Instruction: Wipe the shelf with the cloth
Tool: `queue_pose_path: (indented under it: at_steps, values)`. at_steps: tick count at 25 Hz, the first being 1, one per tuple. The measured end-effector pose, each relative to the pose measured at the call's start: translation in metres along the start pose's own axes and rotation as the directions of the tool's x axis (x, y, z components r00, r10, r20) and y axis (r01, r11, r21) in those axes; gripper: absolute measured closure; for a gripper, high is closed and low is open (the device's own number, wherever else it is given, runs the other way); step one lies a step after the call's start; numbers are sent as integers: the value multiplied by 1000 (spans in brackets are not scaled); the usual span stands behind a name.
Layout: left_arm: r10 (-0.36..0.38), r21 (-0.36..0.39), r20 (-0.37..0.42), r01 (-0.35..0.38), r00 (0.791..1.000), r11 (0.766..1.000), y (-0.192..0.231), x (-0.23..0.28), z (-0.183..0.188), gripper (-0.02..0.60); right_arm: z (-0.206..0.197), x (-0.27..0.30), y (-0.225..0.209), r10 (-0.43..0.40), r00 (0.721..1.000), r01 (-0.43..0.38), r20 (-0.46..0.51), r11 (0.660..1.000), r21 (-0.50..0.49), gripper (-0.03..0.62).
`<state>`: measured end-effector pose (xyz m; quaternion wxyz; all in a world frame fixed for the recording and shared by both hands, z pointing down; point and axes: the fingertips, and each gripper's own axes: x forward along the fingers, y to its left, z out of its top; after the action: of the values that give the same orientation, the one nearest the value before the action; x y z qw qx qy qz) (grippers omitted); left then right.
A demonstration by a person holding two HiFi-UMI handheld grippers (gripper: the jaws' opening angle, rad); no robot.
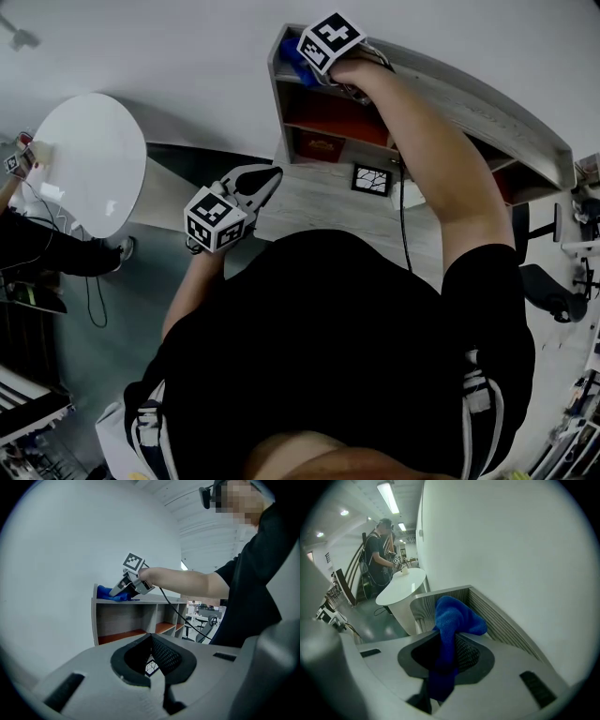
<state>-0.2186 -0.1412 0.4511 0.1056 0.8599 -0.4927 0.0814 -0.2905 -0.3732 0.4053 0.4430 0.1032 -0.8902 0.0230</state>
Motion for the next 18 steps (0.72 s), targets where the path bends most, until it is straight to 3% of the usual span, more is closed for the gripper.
queue_pose_path:
  at_steps: [10, 18]
  values:
    - [-45, 12, -7, 45, 999, 999, -10, 7, -1, 565, -30, -44, 4, -77, 991, 82, 114, 996, -37, 508]
    - [-125, 37, -33, 126, 992, 991, -30, 30, 0, 565, -84, -101, -6, -129, 964, 115, 233, 991, 71, 508]
